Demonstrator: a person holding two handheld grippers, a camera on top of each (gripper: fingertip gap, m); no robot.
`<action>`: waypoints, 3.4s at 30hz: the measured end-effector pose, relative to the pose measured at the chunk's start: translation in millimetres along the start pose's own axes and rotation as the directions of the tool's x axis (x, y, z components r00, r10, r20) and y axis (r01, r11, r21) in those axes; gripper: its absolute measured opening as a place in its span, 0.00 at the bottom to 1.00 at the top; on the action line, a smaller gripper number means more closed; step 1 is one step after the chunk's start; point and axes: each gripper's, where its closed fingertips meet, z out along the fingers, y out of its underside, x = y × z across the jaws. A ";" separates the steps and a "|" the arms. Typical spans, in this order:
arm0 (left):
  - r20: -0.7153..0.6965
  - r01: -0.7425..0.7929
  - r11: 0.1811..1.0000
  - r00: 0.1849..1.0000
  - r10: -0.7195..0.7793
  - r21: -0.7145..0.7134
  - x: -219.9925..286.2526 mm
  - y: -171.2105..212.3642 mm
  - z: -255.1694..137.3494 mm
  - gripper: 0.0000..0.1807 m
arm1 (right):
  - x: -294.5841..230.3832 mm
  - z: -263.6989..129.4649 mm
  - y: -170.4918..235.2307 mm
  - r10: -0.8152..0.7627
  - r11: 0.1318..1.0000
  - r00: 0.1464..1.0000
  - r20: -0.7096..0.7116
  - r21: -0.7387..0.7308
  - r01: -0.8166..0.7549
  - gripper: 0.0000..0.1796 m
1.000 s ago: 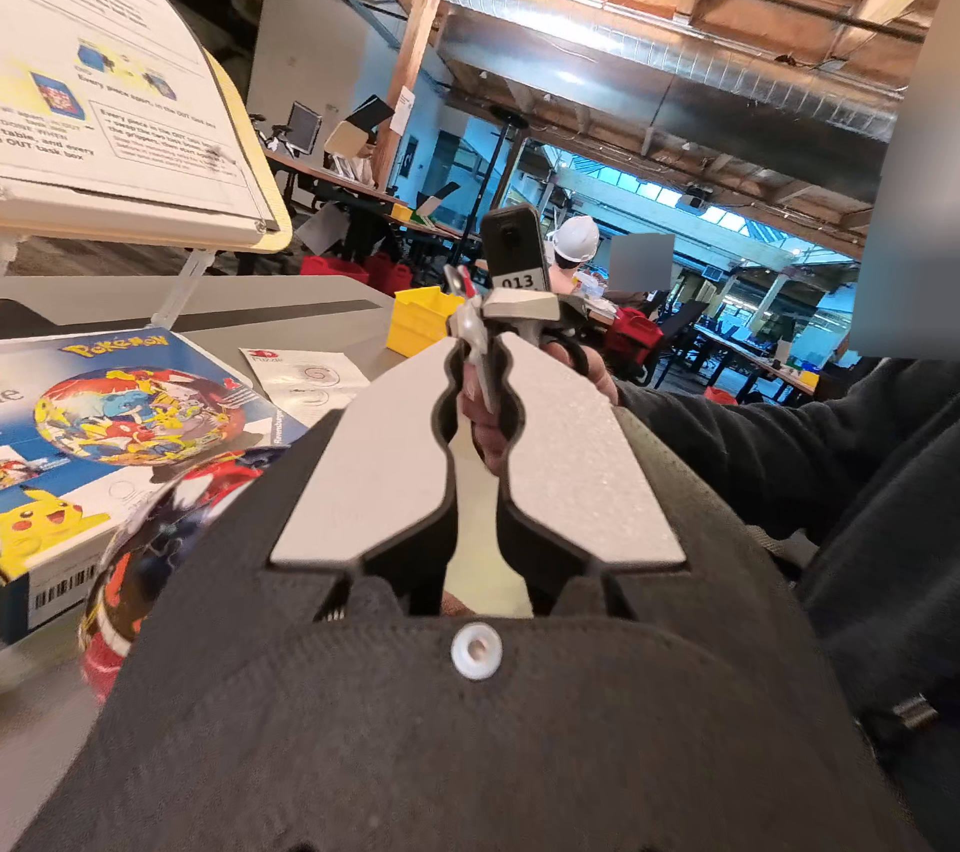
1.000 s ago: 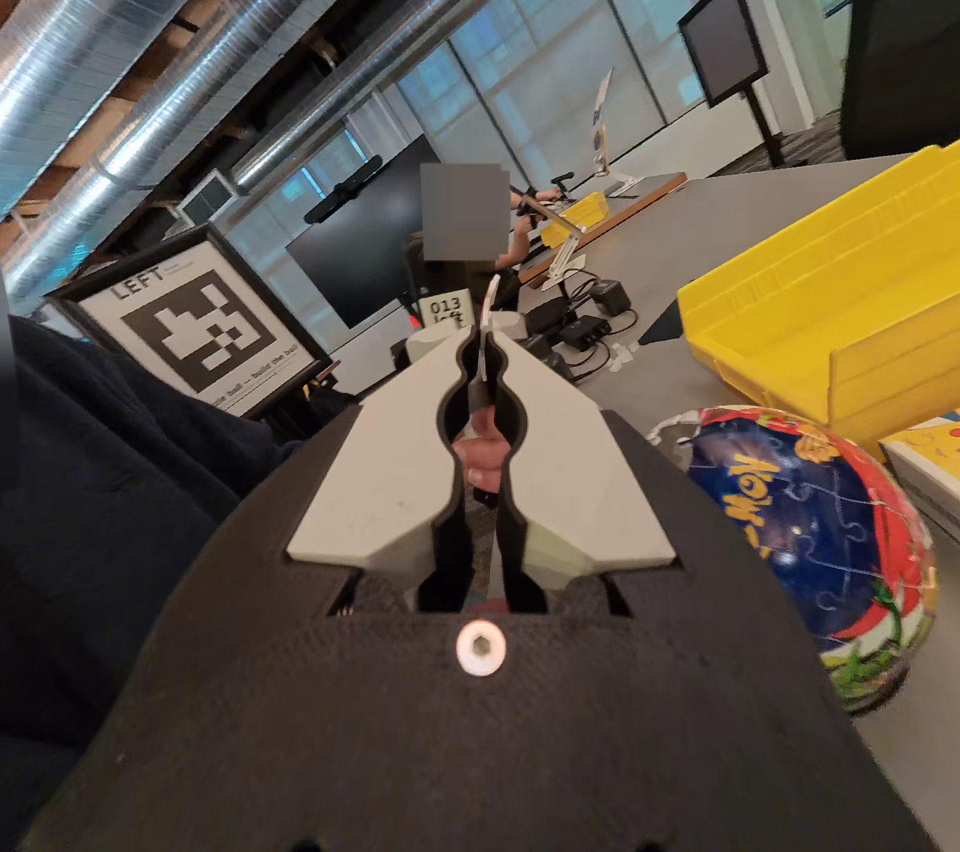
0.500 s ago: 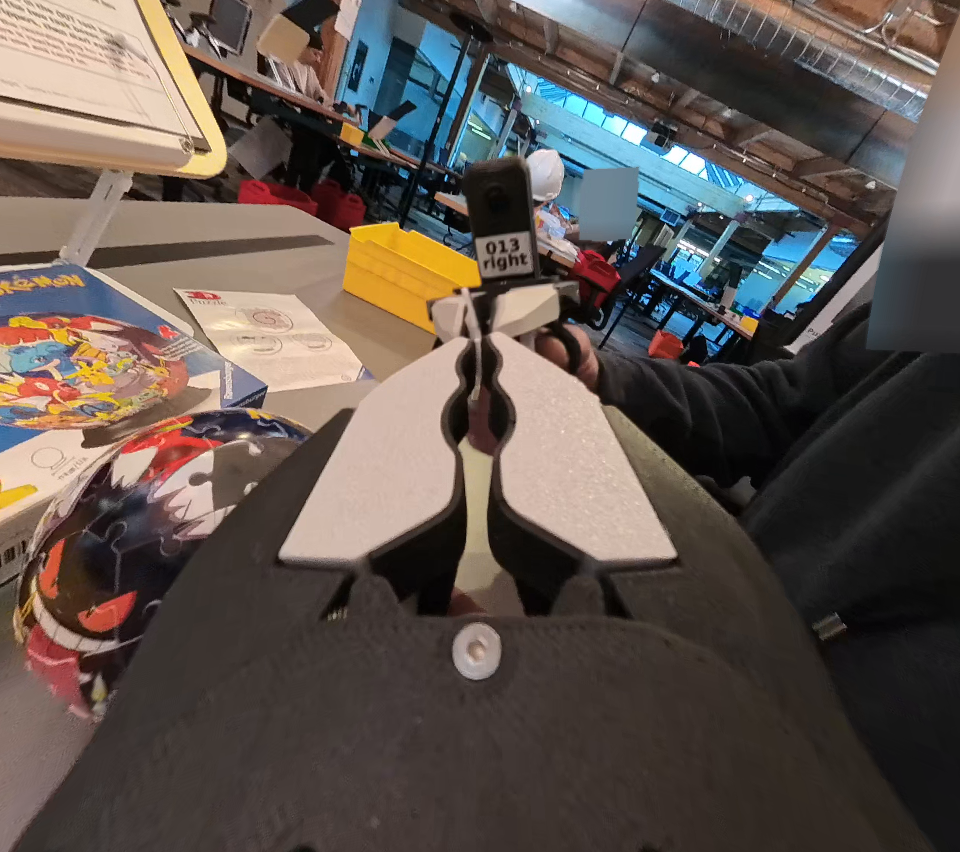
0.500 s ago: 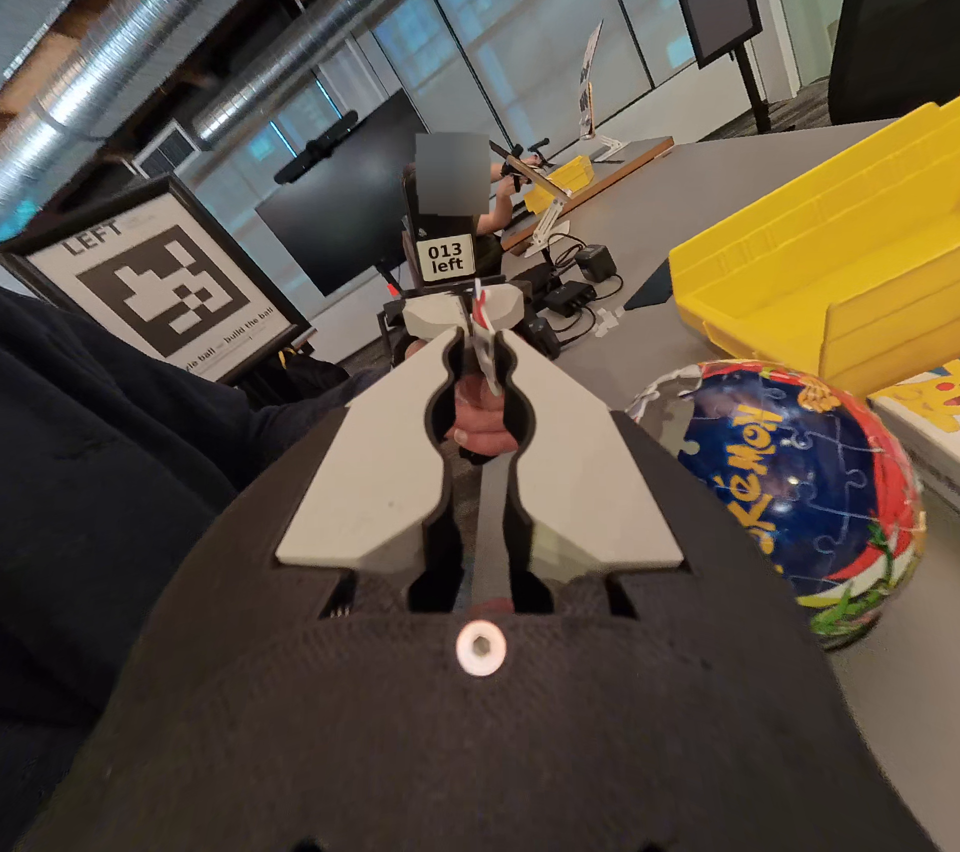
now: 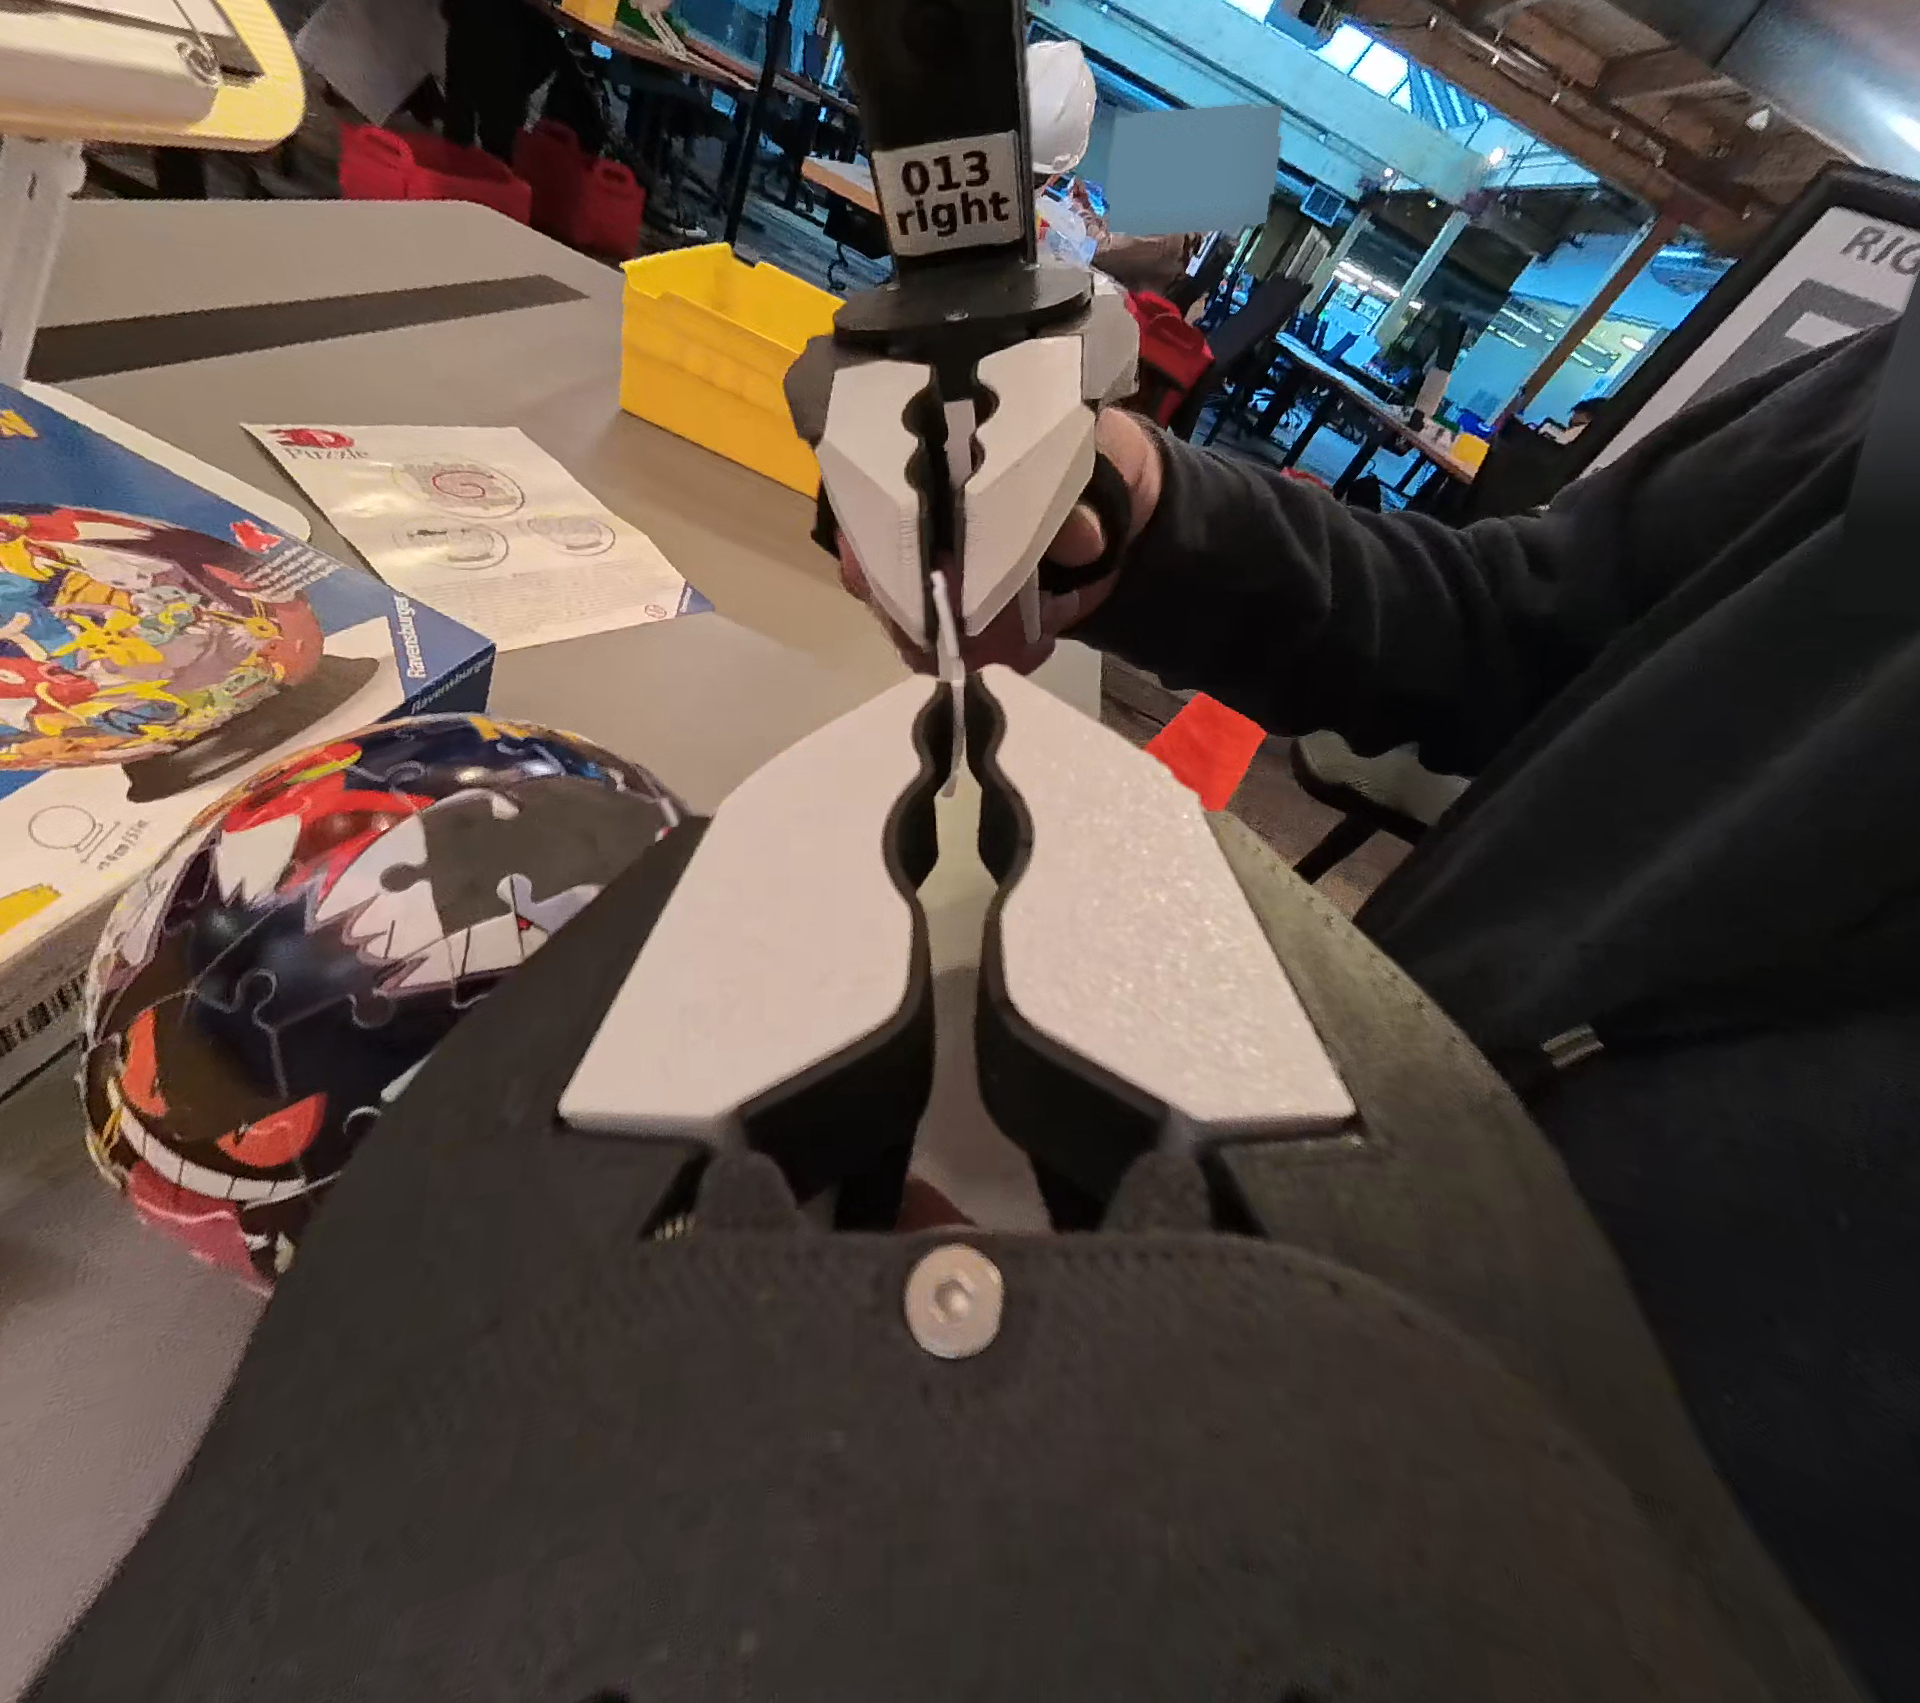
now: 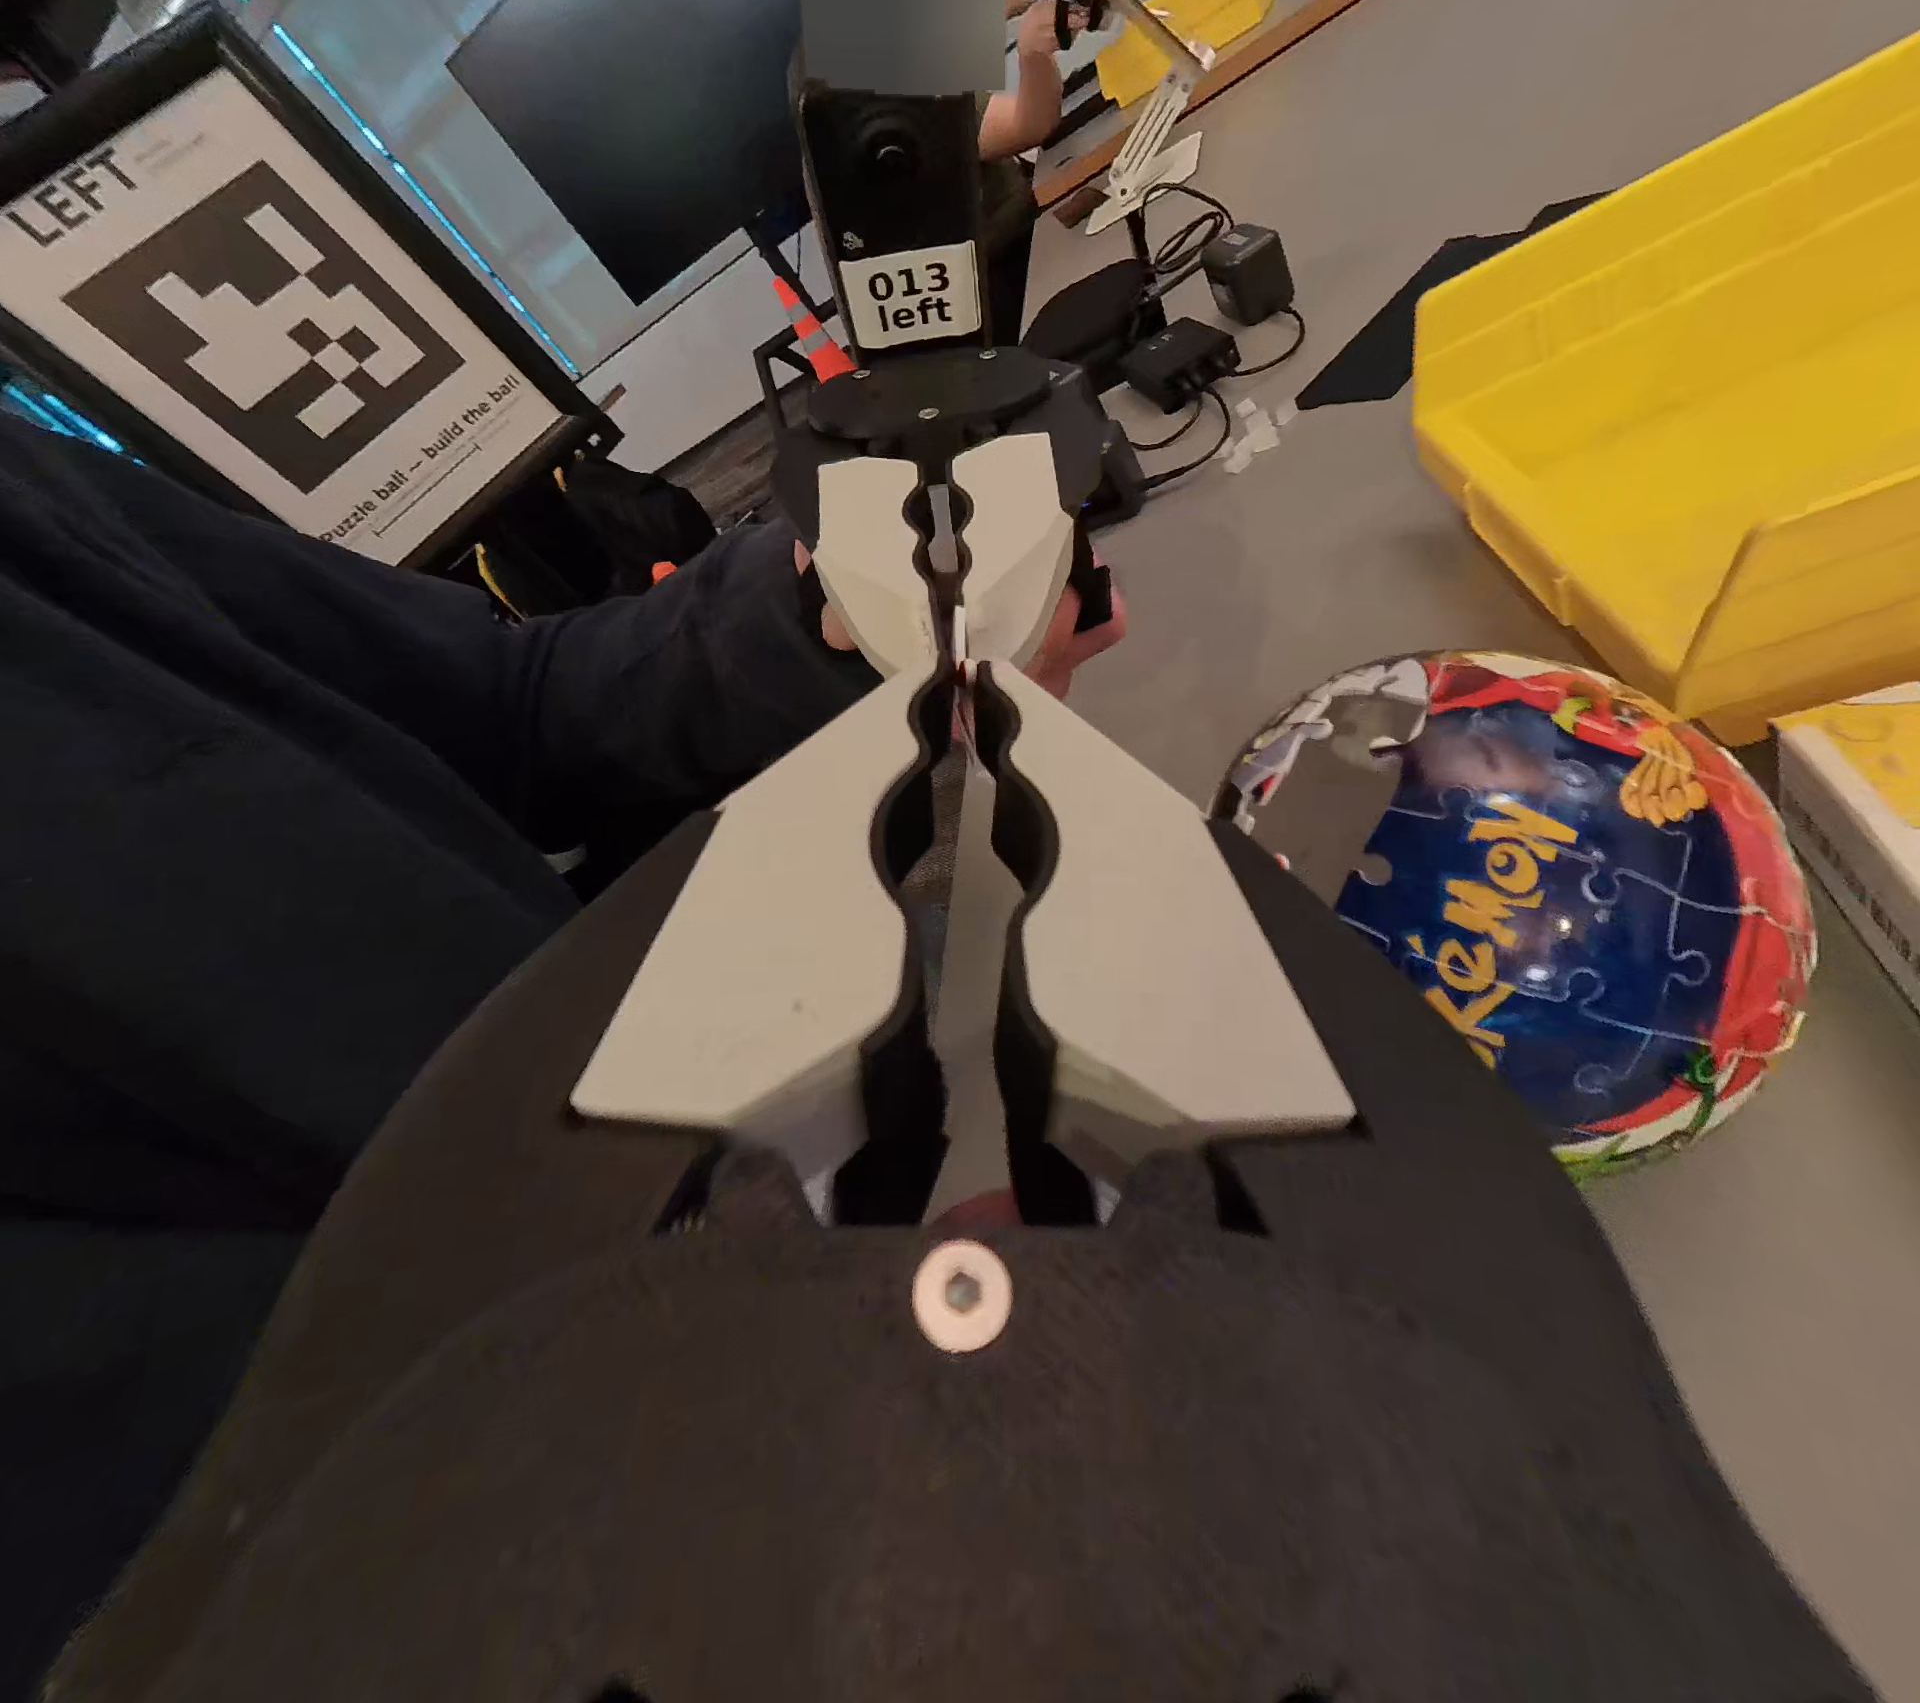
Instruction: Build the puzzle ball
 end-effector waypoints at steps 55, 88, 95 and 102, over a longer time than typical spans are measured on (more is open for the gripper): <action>0.450 -0.256 0.955 0.842 0.297 -0.152 -90.0 40.8 -25.7 0.32 | 80.2 24.0 27.3 0.179 0.159 0.984 -0.029 -0.986 -0.058 0.00; 0.188 -0.127 0.942 0.980 0.070 0.311 -26.3 -30.8 -23.0 0.03 | 7.2 -4.9 -44.1 0.098 0.894 0.986 -0.138 0.447 -0.027 0.00; 0.378 -0.309 0.930 0.852 0.363 -0.198 -93.0 36.4 -44.2 0.44 | 33.6 -23.1 -25.2 0.254 0.849 0.941 -0.225 0.518 -0.106 0.00; 0.329 -0.283 0.922 0.872 0.362 -0.266 -100.9 62.2 -21.7 0.47 | 47.8 -23.2 -7.5 0.339 0.832 0.900 -0.274 0.534 -0.151 0.00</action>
